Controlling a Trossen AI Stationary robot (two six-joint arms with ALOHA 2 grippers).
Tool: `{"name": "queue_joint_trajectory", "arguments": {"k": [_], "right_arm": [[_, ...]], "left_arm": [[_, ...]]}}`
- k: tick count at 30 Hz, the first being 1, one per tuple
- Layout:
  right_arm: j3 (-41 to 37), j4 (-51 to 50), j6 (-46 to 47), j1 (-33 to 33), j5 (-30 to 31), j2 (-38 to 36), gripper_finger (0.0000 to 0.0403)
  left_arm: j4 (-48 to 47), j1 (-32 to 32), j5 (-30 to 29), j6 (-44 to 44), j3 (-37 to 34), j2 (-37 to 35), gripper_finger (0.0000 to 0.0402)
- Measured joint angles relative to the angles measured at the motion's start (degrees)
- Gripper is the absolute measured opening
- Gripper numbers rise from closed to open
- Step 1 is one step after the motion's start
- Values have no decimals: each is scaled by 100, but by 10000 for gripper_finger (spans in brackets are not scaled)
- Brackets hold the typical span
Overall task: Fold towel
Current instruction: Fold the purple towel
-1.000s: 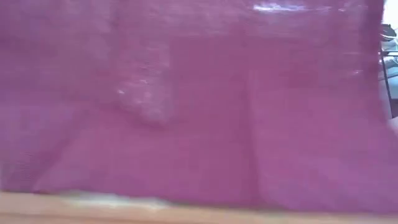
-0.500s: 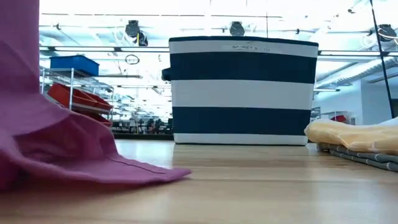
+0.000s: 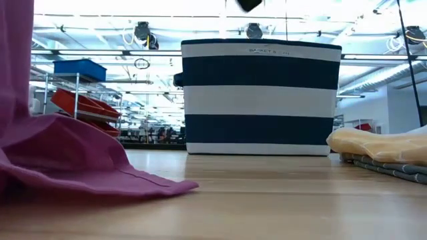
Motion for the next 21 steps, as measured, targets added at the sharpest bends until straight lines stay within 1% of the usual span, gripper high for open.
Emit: {"name": "queue_joint_trajectory", "arguments": {"k": [6, 10, 14, 16, 21], "right_arm": [[0, 1419, 183, -372, -1348, 1139, 185], [0, 2307, 319, -440, -1978, 1747, 183], [18, 3171, 494, -447, -2140, 2165, 183], [139, 3290, 496, -447, -2144, 2332, 183], [720, 3246, 498, -436, -2134, 2842, 183]], "left_arm": [[-4, 2, -63, -53, 0, 3, 0], [-8, 2, -186, -11, -2, 3, 0], [-9, 43, -224, 49, -2, 3, 0], [-8, 83, -228, 104, -2, 3, 0], [5, 224, -232, 143, -2, 3, 0]]}}
